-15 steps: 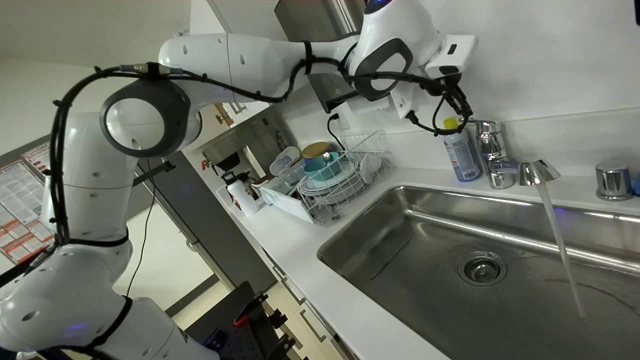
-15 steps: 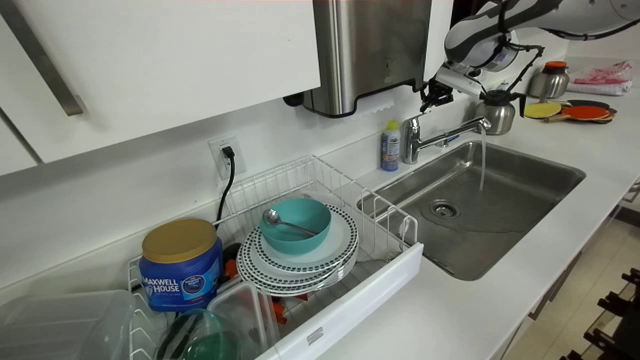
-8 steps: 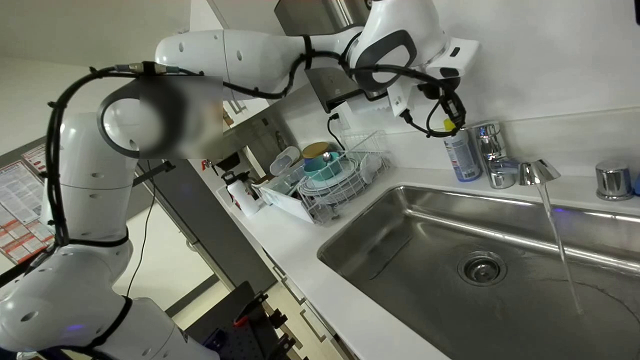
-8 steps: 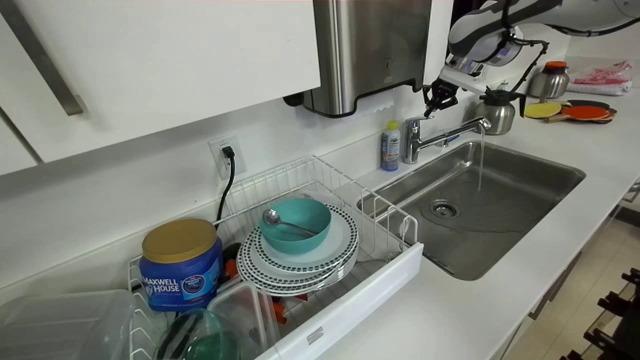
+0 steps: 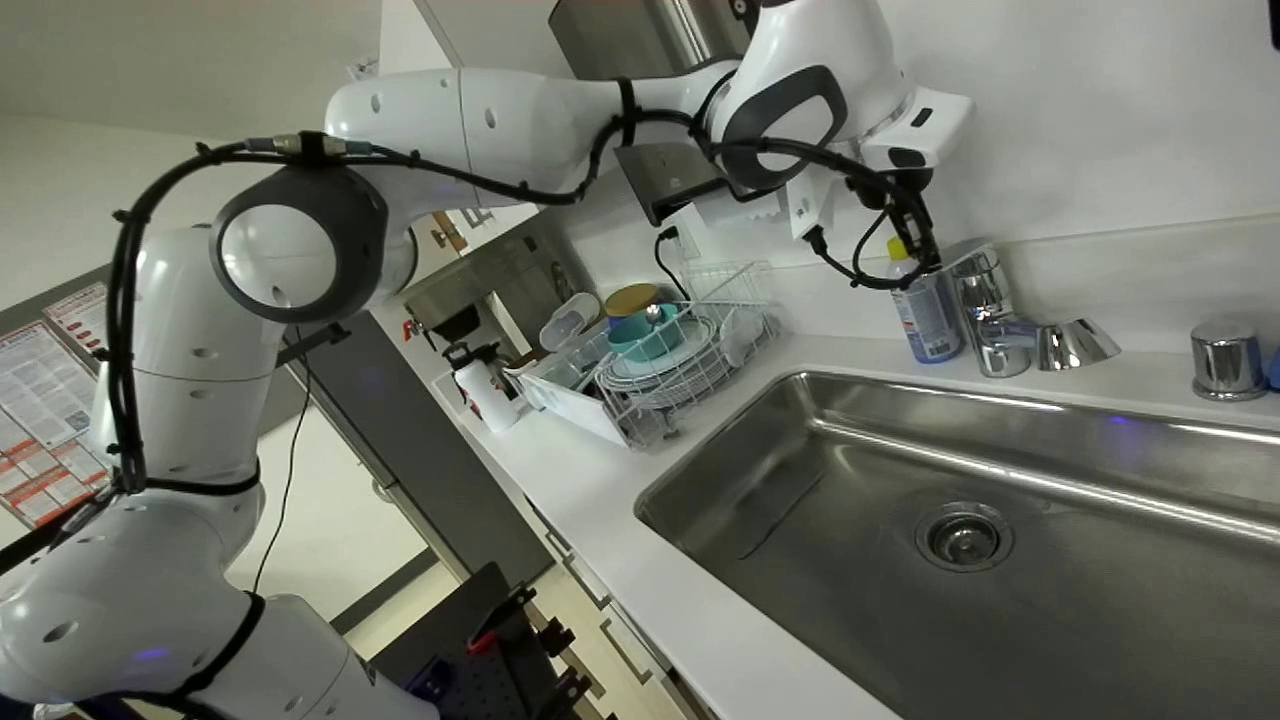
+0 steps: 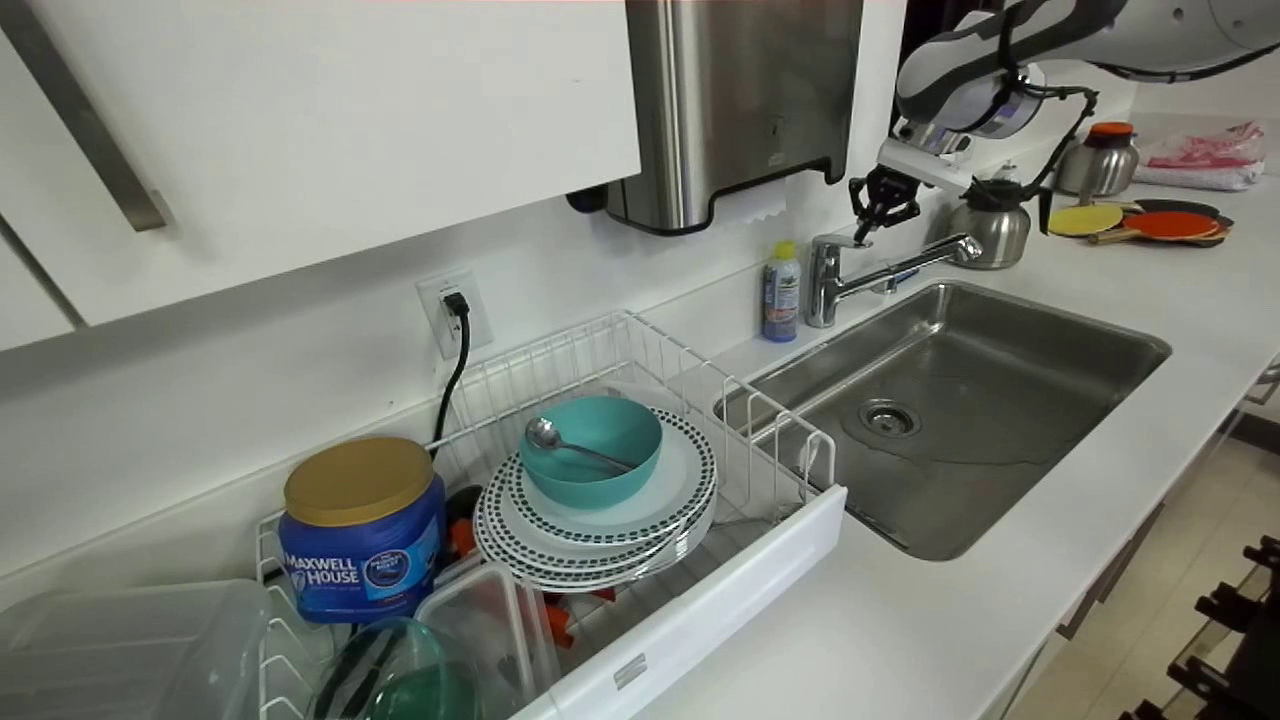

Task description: Close the tap faucet

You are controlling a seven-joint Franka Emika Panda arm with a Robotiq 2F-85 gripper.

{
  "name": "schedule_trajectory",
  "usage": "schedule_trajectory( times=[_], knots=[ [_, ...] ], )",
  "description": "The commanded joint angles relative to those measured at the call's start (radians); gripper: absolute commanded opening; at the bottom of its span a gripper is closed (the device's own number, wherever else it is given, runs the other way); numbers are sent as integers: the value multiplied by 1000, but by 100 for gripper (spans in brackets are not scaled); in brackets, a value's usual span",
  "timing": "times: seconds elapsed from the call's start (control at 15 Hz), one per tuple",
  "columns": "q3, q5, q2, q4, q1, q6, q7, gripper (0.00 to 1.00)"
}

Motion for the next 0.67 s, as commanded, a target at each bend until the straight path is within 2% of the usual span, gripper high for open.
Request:
schedule_trajectory(
  times=[0.0,0.4,0.6],
  knots=[
    [-25,-20,48,62,18,-55,56,0],
    [-31,-28,54,84,24,-79,93,0],
    [-30,-46,-1,51,21,-114,84,0]
  ],
)
